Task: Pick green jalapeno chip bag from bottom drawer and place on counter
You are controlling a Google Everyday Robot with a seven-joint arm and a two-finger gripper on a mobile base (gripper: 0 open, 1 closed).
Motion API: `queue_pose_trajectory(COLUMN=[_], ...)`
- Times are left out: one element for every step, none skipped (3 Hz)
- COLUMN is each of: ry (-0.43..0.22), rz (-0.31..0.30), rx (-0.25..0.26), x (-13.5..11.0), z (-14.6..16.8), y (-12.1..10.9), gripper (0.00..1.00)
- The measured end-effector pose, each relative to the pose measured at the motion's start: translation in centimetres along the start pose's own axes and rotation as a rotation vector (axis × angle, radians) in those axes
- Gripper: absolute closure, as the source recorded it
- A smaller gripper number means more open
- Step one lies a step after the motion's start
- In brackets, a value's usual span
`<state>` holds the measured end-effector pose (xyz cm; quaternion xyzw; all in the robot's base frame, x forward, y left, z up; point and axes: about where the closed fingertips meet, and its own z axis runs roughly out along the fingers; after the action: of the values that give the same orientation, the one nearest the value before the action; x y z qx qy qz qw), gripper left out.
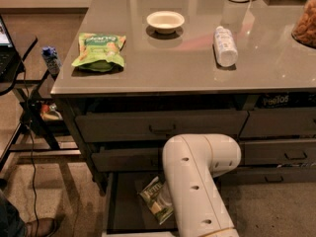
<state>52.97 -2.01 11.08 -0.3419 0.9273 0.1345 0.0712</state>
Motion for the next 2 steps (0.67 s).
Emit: queue_pose_trajectory(ry=[0.0,0.0], rz=[0.0,0.0], rx=[0.0,0.0], x=[0.0,0.0], z=[0.0,0.0], y=[0.0,0.0], gripper=[0.65,0.89])
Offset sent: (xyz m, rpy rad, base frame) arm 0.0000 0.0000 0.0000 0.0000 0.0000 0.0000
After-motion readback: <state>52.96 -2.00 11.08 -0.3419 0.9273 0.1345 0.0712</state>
